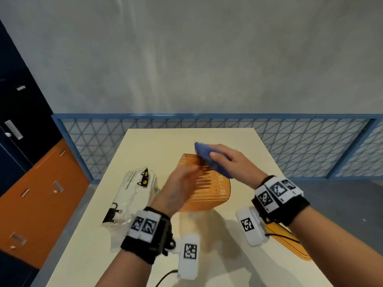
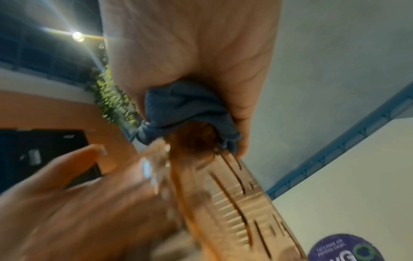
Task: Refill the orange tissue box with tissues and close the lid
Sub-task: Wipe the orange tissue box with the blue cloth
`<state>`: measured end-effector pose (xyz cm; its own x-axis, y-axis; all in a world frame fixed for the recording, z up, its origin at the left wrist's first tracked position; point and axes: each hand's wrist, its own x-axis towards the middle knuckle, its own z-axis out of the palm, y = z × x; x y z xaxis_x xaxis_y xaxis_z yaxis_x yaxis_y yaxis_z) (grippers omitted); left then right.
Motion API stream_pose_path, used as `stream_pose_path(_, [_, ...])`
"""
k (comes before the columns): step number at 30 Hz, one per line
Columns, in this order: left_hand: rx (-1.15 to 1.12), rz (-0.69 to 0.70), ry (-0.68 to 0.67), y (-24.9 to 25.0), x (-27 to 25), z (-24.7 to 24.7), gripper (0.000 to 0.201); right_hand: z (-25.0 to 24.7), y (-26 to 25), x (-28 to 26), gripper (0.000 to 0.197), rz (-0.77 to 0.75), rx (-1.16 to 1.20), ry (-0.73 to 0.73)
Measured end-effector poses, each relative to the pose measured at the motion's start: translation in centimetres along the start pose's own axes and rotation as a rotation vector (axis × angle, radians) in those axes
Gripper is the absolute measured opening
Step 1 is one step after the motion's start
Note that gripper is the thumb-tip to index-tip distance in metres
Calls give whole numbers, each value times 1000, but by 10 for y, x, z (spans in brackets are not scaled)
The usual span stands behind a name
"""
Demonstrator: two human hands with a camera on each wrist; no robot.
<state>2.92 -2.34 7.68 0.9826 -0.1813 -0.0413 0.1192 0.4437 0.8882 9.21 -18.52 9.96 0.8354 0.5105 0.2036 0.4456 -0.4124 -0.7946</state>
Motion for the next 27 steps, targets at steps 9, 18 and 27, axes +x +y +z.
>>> stream_pose_path(9, [-386, -231, 270, -14, -5, -17, 68, 36, 5, -38, 35, -583, -607, -56])
stream_pose_path(18, [49, -169, 211, -11, -17, -5, 64, -4, -2, 17, 37, -99, -345, -189])
stream_pose_path(27, [197, -62, 62, -14, -24, -10, 55, 10, 1, -10, 47, -239, -367, -240])
